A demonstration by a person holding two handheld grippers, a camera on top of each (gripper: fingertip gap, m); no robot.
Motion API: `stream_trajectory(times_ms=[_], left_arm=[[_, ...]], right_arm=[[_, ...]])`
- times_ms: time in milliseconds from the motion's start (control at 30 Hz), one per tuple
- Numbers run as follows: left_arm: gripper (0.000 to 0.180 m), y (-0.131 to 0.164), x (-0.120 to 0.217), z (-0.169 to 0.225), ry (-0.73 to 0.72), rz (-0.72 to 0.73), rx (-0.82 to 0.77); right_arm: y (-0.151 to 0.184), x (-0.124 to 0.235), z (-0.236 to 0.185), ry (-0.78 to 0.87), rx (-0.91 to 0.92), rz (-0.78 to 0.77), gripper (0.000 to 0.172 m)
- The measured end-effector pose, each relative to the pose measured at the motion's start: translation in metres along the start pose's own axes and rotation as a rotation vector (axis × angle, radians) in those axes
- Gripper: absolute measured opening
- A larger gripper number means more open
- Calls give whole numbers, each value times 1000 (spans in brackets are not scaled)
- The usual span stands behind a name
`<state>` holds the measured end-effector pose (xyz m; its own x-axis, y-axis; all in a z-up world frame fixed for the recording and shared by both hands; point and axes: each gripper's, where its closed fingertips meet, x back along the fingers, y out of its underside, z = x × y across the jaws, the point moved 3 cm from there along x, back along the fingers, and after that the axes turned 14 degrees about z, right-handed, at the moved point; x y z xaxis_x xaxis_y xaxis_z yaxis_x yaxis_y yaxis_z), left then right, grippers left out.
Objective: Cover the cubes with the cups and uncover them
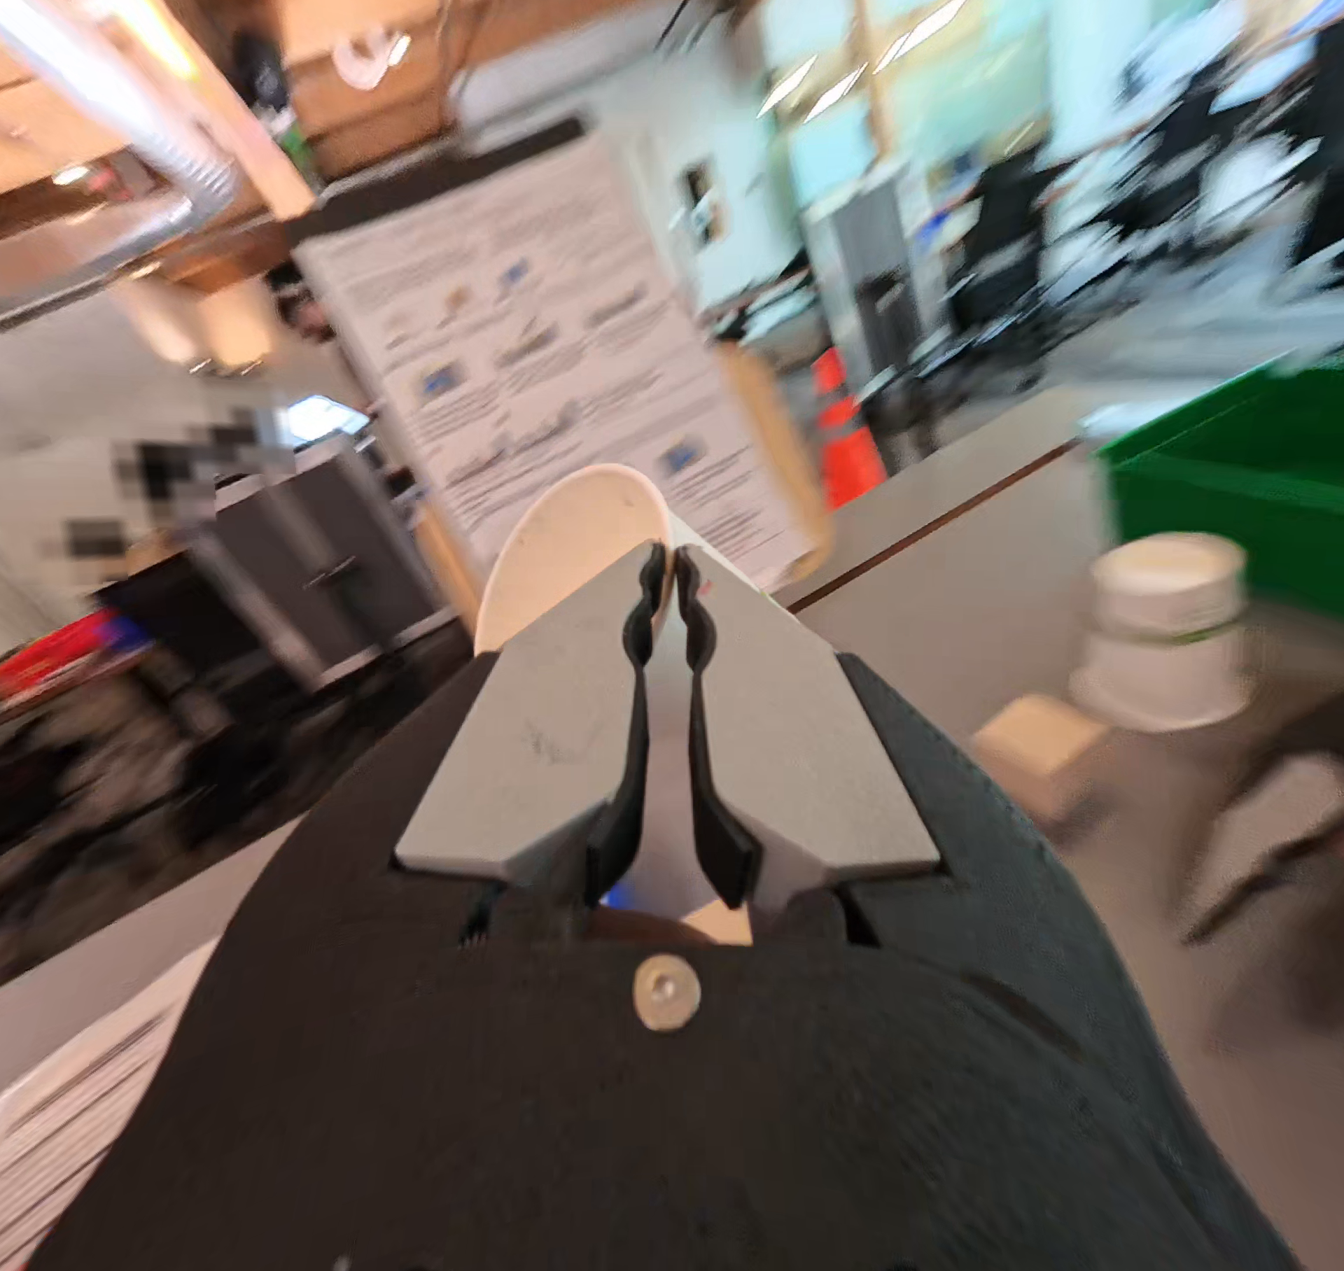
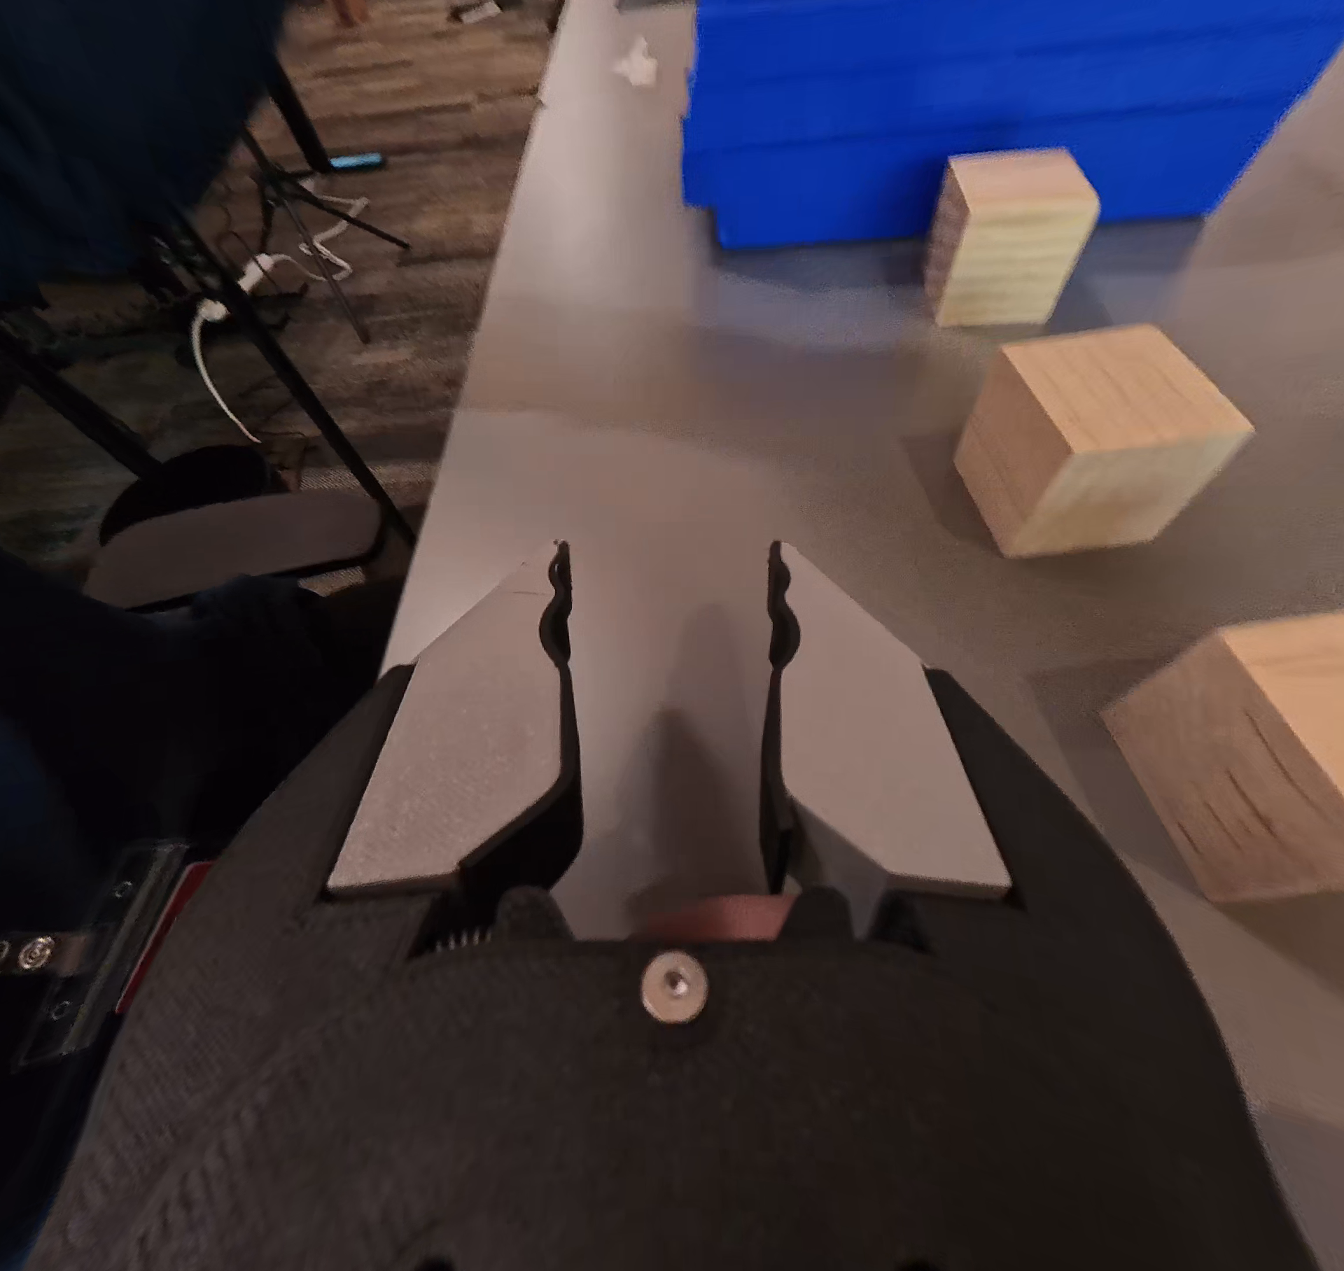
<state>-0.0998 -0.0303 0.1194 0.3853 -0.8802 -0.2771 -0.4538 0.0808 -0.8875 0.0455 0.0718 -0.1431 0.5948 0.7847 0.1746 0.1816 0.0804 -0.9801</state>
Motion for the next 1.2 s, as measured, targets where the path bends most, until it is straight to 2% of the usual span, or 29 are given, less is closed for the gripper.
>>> stream_trajectory(times_ms=[67, 167, 333, 367, 467, 567, 667, 767, 833, 900, 933, 967, 1067, 1200], left_arm=[[2, -21, 2, 52, 104, 142, 120], [2, -21, 7, 114, 186, 276, 322], [2, 29, 10, 170, 194, 304, 630], [1, 38, 12, 176, 199, 323, 704], [1, 70, 12, 190, 188, 262, 797], [1, 85, 13, 215, 299, 207, 885], [2, 100, 13, 242, 432, 89, 885], [2, 113, 15, 254, 479, 23, 864], [3, 128, 15, 256, 449, -39, 771], [0, 149, 16, 252, 363, -126, 597], [5, 152, 18, 250, 346, -141, 537], [3, 151, 21, 249, 345, -136, 488], [0, 156, 23, 246, 309, -169, 432], [0, 163, 21, 252, 331, -230, 418]], right_arm=[[-11, -5, -9, -37, 5, 78, 53], [-34, -4, -11, -41, -38, 243, 64], [-82, 31, 12, 30, -202, 603, 88], [-89, 41, 20, 56, -239, 668, 97], [-104, 71, 42, 111, -340, 830, 96], [-107, 87, 54, 185, -350, 889, 99], [-108, 93, 59, 233, -326, 908, 100], [-105, 92, 62, 265, -283, 865, 99], [-99, 89, 66, 351, -201, 795, 99], [-94, 88, 74, 500, -83, 727, 99], [-93, 90, 78, 584, -6, 695, 98], [-93, 91, 81, 659, 70, 665, 98], [-98, 86, 84, 762, 223, 625, 98], [-90, 66, 109, 863, 263, 524, 98]])
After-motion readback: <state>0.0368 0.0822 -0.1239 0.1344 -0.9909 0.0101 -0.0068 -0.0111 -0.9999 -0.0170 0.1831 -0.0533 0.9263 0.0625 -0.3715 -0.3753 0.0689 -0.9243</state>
